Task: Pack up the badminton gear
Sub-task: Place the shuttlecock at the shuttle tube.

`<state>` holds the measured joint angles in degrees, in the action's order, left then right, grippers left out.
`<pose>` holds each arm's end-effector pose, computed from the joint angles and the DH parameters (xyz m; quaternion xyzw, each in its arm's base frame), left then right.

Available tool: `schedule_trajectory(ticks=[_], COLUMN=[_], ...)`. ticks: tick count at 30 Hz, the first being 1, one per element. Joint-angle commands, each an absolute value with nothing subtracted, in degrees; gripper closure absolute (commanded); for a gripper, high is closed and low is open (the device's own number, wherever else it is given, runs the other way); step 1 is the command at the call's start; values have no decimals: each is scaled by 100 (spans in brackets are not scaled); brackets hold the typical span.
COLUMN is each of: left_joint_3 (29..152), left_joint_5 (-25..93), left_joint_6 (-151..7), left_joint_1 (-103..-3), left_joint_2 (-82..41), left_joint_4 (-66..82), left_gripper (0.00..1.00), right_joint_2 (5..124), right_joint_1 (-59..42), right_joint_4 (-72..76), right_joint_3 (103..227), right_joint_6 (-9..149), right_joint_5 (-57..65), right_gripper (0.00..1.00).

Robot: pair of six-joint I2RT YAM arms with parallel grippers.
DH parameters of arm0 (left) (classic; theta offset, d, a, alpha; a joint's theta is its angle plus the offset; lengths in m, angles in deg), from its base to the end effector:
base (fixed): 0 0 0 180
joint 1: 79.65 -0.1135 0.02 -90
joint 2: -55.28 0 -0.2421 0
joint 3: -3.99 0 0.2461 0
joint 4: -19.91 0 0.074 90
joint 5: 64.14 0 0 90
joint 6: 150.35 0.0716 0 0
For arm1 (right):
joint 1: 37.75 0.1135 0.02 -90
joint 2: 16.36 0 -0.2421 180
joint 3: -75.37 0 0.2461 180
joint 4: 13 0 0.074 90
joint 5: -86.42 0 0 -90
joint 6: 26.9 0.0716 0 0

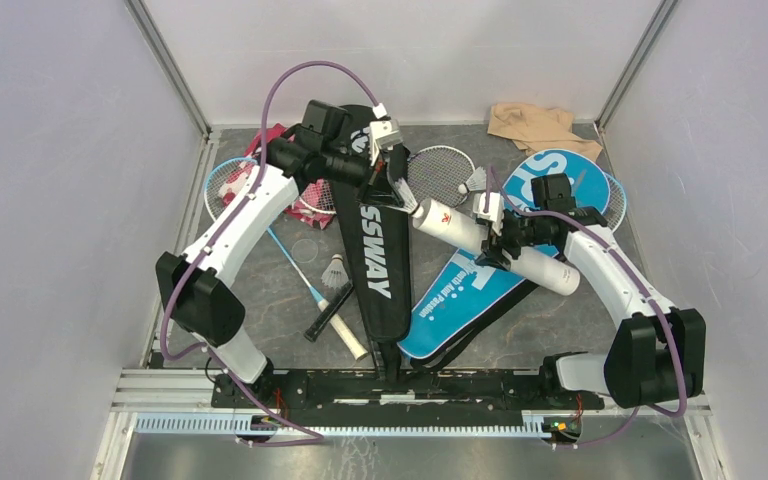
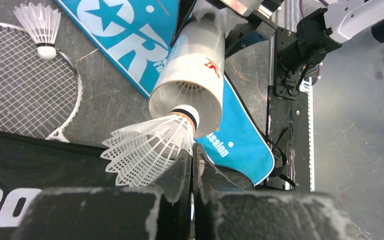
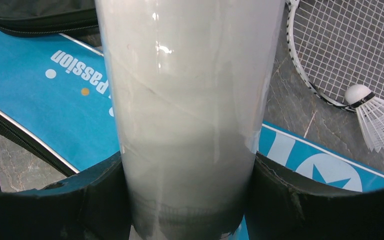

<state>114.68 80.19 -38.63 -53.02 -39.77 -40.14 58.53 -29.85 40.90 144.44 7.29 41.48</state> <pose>0.2966 -0.2138 0.3400 0.4973 0.6758 -0.4353 0.3264 0.2551 0.0866 0.2147 -0.5556 0.7045 0.2401 0.3706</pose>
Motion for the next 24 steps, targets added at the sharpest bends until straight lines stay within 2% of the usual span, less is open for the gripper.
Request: schedule_trajectory(ticks=[1, 5, 11, 18, 24], left_joint_3=[11446, 11244, 10971, 10842, 10819], left_joint_5=[7960, 8034, 8284, 8748, 8603], left_joint_6=[-4424, -4639, -4767, -4381, -3931], left_joint_1=[-5115, -4990, -4729, -4713, -4722], left_joint_2=[-4009, -4002, -4093, -3993, -3757], left_joint_4=[-3409, -3106, -2888, -3142, -3424], left_gripper=[98, 97, 87, 58, 47], right_joint_2=[5861, 5887, 5964, 5916, 5896], right_joint_1=[-2906, -2848, -2830, -2833, -2831], right_joint_4=[3978, 3891, 3711, 3678, 3719], right_joint_3=[14731, 14709, 14711, 14617, 14622], right_joint_6=[814, 925, 1170, 1171, 1103], right_joint_5=[4436, 4539, 4764, 4711, 4635], right_gripper=[82, 82, 82, 83, 83])
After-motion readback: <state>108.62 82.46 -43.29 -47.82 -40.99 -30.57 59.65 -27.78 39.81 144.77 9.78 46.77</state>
